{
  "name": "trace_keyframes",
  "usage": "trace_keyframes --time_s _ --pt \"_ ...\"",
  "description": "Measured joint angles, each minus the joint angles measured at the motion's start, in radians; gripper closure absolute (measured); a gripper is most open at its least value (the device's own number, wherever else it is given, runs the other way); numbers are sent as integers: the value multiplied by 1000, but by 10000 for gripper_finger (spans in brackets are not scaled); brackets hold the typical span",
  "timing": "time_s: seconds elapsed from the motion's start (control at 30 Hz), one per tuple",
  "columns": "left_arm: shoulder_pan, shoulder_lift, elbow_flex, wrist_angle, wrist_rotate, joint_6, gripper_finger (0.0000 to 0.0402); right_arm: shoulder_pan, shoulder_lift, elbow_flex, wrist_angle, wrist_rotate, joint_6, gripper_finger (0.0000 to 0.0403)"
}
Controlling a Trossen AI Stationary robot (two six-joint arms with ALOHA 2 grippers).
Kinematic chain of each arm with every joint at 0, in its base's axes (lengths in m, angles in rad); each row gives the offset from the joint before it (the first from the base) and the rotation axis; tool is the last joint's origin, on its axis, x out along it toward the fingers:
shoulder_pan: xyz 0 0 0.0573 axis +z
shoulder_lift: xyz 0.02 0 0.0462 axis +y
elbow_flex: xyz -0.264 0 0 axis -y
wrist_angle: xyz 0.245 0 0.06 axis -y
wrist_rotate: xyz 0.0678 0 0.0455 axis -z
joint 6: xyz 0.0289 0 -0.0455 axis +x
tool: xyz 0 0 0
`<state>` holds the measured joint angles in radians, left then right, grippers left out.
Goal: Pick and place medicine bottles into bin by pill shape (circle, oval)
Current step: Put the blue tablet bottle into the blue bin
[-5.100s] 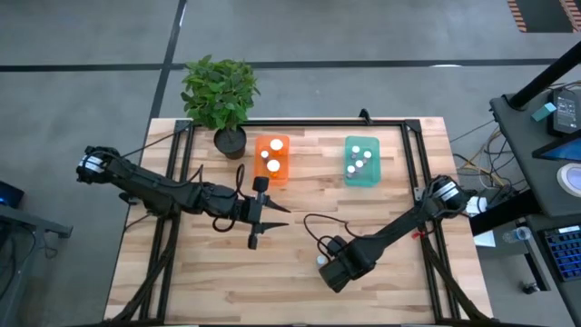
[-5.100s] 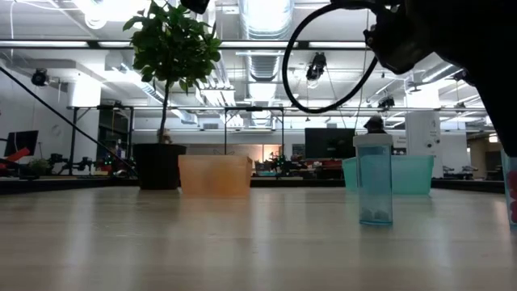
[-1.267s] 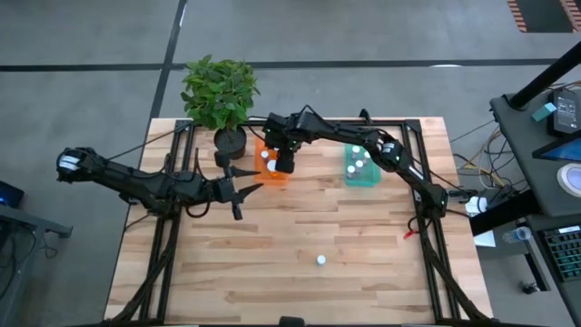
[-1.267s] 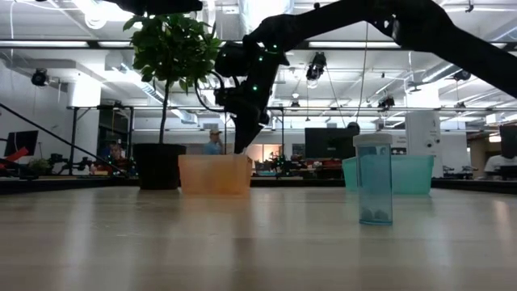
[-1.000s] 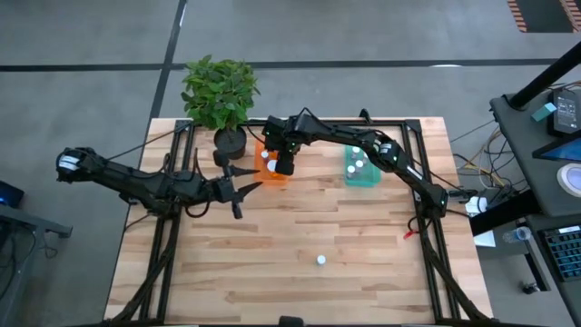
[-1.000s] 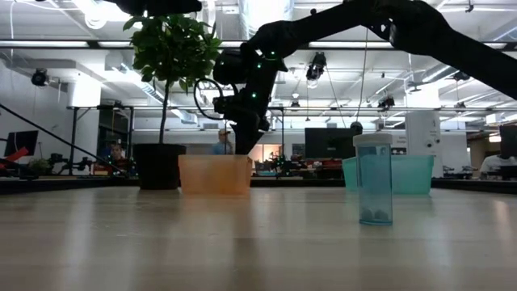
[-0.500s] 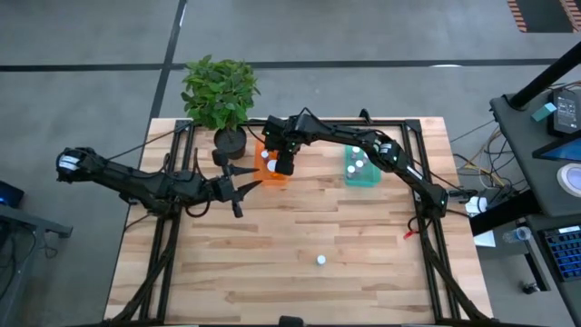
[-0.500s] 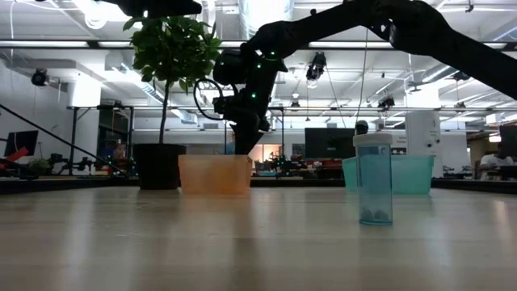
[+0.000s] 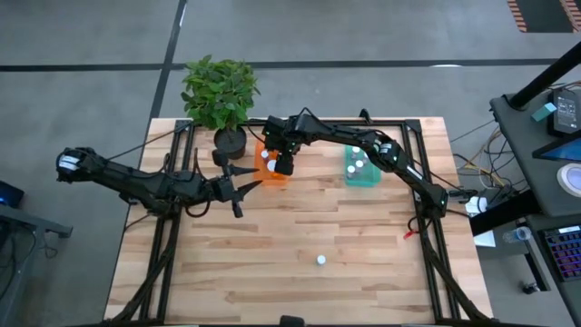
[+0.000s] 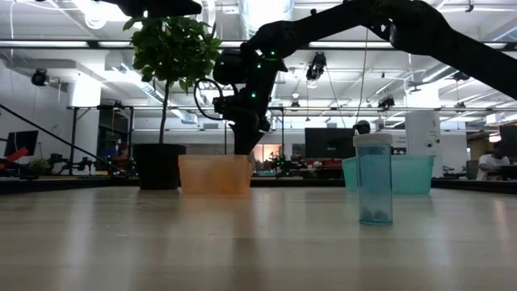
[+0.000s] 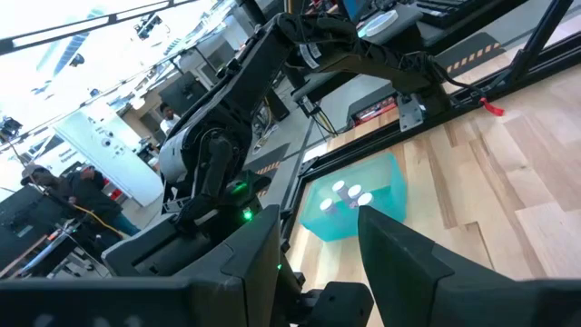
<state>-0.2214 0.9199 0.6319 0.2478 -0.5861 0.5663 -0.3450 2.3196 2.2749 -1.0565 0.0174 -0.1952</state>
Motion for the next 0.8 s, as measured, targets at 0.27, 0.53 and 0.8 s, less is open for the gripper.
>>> trace_keyframes --time_s 0.27,0.53,0.8 --pt "0 0 0 1 0 -1 269 0 0 6 0 2 7 199" --pt "0 3 0 3 0 -3 269 12 -57 61 -78 8 60 197" --pt "0 5 0 4 1 -9 269 99 -160 59 -161 8 121 201"
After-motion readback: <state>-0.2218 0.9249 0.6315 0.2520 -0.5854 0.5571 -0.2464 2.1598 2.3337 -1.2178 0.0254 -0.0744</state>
